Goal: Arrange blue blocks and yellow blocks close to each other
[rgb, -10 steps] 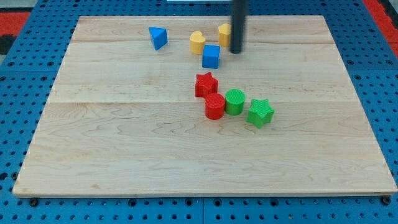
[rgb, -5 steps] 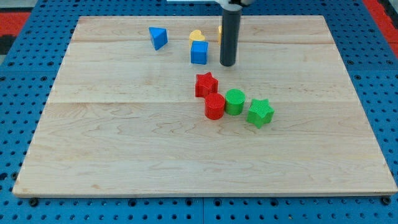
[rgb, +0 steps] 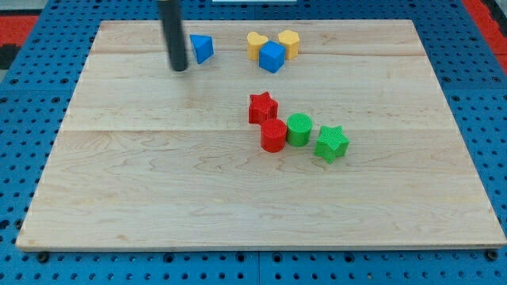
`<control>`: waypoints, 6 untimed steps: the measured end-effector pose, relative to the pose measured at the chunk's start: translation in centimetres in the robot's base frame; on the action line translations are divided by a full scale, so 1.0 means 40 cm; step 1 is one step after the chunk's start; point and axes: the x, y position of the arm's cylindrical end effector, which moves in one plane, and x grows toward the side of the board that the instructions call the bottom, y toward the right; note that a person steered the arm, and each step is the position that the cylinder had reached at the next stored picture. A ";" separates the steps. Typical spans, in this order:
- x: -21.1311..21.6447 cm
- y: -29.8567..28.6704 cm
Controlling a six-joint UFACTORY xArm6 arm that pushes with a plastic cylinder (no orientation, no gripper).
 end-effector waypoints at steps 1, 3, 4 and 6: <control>-0.102 -0.102; -0.147 0.338; -0.137 0.246; -0.117 0.127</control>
